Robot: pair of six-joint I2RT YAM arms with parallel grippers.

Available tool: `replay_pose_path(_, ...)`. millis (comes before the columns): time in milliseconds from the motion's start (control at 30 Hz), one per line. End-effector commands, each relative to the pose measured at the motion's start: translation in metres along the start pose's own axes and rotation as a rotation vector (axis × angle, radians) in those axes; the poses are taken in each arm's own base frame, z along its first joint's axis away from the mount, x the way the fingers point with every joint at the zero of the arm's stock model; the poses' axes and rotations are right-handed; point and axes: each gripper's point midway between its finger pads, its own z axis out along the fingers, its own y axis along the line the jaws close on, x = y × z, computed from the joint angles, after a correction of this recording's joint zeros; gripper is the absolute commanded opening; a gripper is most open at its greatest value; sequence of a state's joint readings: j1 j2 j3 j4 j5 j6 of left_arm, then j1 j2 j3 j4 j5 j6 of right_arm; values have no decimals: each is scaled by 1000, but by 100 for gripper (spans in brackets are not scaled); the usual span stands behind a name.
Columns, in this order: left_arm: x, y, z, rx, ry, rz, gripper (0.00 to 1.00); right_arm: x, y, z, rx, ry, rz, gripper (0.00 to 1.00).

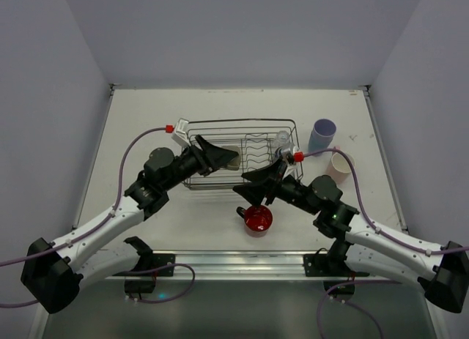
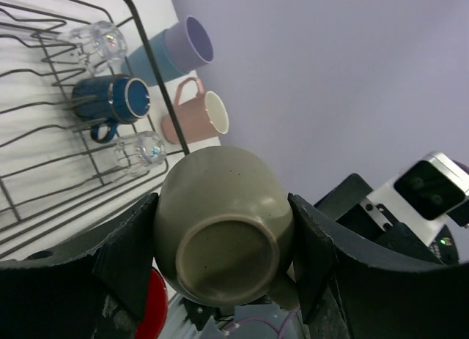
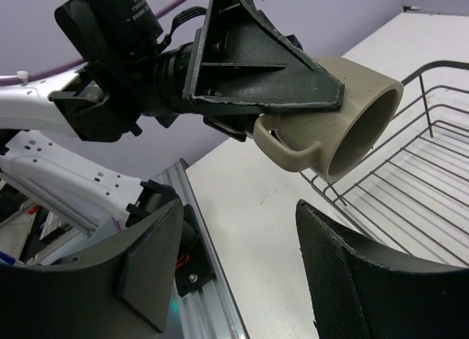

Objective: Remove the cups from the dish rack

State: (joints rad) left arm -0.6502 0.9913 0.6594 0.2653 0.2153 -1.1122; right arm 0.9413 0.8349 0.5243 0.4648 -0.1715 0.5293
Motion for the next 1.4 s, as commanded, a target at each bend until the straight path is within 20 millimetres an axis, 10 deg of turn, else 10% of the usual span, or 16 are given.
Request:
replay_pose_path(0, -11, -56, -13, 226, -20, -36, 12, -24, 12, 0, -52, -91, -57, 65)
replay_pose_path(633, 24, -79, -29, 369, 152, -232, 11, -44, 9, 18, -66, -87, -215, 63)
replay_pose_path(1000, 37, -90, -31, 410, 214, -320, 14, -55, 38, 25, -222, -126, -259, 23)
replay_pose_path(1100, 38, -89, -32, 402, 214, -306, 28, -60, 42, 22, -236, -162, -253, 5)
replay_pose_path(1133, 38, -88, -33, 400, 212, -299, 47, -60, 42, 20, -237, -171, -245, 1)
replay_pose_path(1233, 40, -85, -34, 383, 211, -266, 82, -61, 40, 16, -226, -182, -228, 0)
replay_pose_path(1367, 41, -70, -31, 295, 205, -196, 100, -55, 35, 10, -190, -154, -190, 0)
